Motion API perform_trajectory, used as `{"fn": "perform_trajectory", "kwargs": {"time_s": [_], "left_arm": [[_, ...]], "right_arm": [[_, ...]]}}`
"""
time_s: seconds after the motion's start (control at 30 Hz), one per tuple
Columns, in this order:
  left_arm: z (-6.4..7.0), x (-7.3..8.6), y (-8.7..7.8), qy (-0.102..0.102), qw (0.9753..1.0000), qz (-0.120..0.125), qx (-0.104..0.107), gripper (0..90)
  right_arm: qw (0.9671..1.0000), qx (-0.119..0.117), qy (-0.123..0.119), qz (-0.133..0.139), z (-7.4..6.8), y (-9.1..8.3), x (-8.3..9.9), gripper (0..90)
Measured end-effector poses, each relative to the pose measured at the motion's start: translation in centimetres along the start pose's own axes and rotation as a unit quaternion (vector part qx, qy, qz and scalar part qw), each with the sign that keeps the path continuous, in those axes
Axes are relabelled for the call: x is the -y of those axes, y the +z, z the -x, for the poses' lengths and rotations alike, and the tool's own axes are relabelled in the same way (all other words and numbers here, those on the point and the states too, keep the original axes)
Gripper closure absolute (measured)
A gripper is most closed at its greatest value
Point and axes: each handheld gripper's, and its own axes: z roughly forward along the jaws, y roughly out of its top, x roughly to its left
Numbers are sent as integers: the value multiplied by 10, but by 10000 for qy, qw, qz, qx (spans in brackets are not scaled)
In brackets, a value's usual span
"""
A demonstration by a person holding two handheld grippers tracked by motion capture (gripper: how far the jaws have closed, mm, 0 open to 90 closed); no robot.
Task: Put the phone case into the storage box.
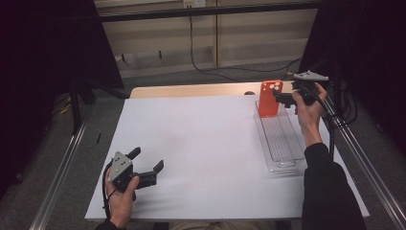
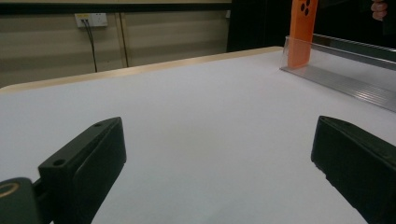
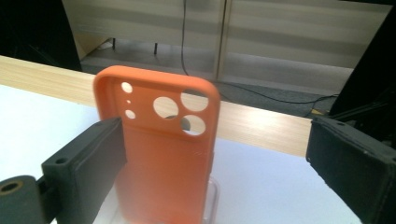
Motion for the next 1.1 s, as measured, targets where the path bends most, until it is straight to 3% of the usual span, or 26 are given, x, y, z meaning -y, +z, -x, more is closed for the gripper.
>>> {"fn": "perform_trajectory", "kwargs": {"time_s": [0.17,0.43,0.53,0.6,0.73,1.1], "left_arm": [[0,0,-2,-41,10000,54,-15,32],[1,-1,-1,-13,10000,58,-55,32],[1,0,-2,-42,9999,69,-81,32],[1,0,-3,7,9999,62,-83,32],[-1,0,-4,-11,9999,87,-123,32],[0,0,-5,-68,9997,135,-186,33]], "right_arm": [[9996,-82,183,188,-2,-11,1,46],[9983,72,133,561,-6,-19,8,36],[9979,-107,299,572,-7,-22,9,49],[9973,-51,233,700,-10,-25,11,49],[9958,-69,330,852,-14,-30,14,53],[9945,-82,205,1021,-24,-49,23,38]]}}
